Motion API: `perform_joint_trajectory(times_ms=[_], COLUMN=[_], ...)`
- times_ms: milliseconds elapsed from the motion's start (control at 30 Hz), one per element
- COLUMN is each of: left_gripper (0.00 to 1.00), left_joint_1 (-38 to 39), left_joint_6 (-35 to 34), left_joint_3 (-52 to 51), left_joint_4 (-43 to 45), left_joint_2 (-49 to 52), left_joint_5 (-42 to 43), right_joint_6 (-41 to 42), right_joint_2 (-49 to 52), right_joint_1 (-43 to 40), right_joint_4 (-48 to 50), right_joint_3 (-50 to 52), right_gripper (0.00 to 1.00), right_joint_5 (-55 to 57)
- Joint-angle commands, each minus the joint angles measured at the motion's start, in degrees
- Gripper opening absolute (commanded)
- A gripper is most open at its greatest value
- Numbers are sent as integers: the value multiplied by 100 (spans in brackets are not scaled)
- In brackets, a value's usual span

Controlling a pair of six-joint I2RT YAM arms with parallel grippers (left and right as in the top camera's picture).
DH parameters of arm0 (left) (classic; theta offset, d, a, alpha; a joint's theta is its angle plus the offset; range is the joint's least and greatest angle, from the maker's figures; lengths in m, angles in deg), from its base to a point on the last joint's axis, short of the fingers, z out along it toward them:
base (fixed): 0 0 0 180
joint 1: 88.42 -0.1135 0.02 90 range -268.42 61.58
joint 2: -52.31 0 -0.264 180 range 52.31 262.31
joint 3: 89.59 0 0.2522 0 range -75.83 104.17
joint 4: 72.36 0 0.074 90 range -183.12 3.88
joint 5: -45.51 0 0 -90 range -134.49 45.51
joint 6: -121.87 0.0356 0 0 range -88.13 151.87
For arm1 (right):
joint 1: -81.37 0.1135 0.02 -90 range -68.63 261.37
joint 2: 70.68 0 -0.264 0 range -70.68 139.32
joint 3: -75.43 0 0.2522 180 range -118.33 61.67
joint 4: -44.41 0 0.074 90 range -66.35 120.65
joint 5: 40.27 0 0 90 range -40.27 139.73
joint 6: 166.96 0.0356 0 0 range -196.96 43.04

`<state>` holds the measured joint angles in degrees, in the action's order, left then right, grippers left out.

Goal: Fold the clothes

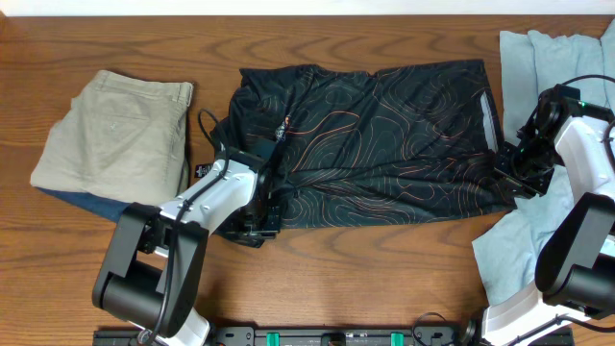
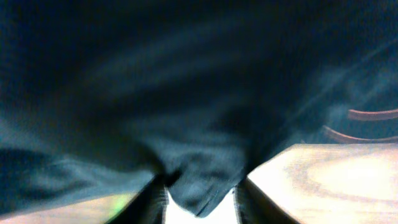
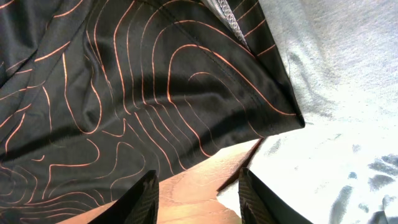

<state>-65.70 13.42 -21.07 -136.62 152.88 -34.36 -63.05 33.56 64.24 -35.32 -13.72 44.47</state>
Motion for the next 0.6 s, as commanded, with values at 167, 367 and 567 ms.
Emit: perform_joint_trajectory(times_ms=[167,367,567], left_gripper=[6,6,41], left_joint_1=[9,9,9], left_joint_6=[94,236,186], left_joint_3=[341,1757,2181], left_joint_4=[-42,-247,173], left_joint_2=[-31,-162,-155], left_joint_5=[-74,214,551], right_joint_6=[-90,-87,-90], right_joint_2=[22,22,22], right_joint_1=[-7,-7,-7], right_joint_4=[0,15,13], right_joint_3=[-72,-72,-72], right_gripper=[40,39,40], right_joint_5=[-33,-33,-33])
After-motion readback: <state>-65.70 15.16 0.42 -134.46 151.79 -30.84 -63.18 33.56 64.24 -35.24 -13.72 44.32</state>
